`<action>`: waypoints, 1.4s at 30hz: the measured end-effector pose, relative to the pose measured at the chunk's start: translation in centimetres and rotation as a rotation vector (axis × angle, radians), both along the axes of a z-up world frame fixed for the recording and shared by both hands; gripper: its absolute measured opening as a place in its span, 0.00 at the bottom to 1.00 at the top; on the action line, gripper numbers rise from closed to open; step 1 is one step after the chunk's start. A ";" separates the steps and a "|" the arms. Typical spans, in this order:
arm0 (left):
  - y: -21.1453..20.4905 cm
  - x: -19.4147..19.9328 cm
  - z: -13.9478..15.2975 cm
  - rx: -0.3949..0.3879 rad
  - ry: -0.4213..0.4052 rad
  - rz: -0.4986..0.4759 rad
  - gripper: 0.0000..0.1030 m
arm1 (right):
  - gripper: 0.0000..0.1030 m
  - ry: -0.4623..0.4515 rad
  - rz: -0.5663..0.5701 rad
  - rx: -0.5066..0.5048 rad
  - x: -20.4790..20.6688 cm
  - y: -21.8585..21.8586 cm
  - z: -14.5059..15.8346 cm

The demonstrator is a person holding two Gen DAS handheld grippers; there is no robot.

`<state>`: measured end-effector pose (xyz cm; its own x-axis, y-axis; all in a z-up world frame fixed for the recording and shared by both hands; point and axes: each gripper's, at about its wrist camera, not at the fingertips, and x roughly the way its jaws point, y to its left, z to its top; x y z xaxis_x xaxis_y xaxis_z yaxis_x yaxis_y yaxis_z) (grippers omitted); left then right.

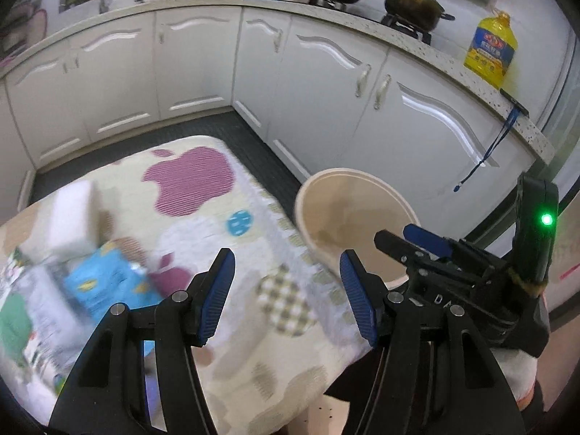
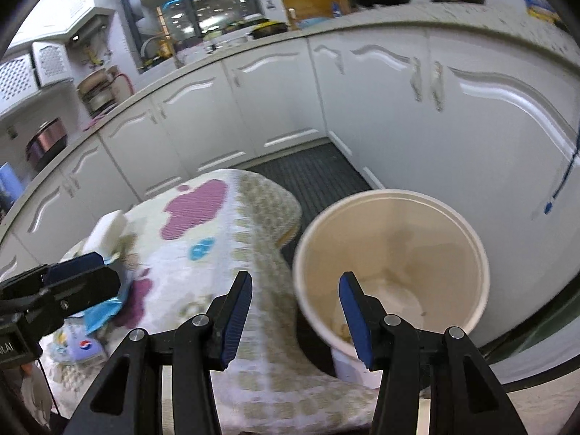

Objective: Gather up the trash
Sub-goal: 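Move both open tools back over the table, then grasp the white medicine box with the right tool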

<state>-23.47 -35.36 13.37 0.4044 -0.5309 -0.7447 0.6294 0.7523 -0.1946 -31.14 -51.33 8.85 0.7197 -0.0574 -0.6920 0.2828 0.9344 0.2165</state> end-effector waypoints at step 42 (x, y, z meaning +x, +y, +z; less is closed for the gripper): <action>30.1 1.6 -2.2 -0.070 0.150 0.263 0.57 | 0.55 0.040 0.496 -0.001 5.7 18.8 0.8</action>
<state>-21.86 -5.30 11.22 0.4228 -0.4748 -0.7719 0.3750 0.8671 -0.3280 -25.43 -32.58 9.69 0.6336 0.2844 -0.7195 -0.1879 0.9587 0.2134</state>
